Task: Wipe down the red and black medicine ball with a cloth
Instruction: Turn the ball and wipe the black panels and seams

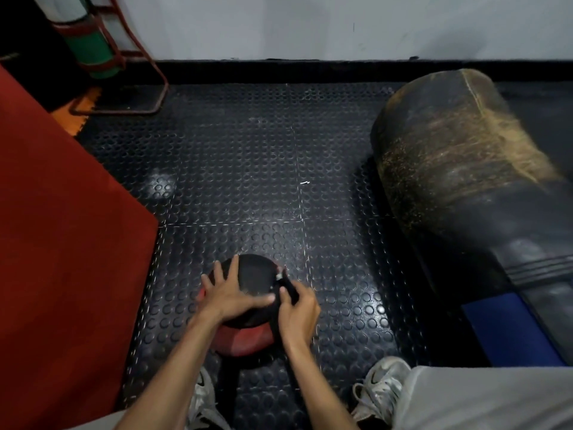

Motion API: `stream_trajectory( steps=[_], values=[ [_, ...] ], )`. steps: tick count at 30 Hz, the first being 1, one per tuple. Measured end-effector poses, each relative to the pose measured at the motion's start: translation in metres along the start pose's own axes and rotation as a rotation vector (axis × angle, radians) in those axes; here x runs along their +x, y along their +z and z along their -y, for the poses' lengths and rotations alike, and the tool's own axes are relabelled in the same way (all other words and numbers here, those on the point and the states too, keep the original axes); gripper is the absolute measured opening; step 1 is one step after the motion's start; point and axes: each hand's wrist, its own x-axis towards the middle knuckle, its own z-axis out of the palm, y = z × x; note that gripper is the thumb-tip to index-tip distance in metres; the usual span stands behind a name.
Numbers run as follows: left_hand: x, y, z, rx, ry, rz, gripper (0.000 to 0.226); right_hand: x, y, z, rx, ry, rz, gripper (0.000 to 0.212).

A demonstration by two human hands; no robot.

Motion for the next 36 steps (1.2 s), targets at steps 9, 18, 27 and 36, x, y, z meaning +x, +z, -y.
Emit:
stream_trajectory(
  steps=[9,18,27,36],
  values=[
    [0.010,0.005,0.024,0.178,0.144,-0.061,0.143,0.087,0.037,0.041,-0.147,0.119,0.345,0.023],
    [0.004,0.001,0.014,0.228,0.153,-0.022,0.141,0.053,0.023,0.015,0.034,0.071,0.125,0.013],
    [0.032,-0.015,-0.023,0.090,-0.036,-0.084,0.134,0.012,-0.004,-0.016,0.113,0.130,0.009,0.014],
    [0.043,-0.027,-0.015,0.309,0.185,-0.055,0.107,0.094,-0.002,0.005,0.016,0.083,0.092,0.022]
  ],
)
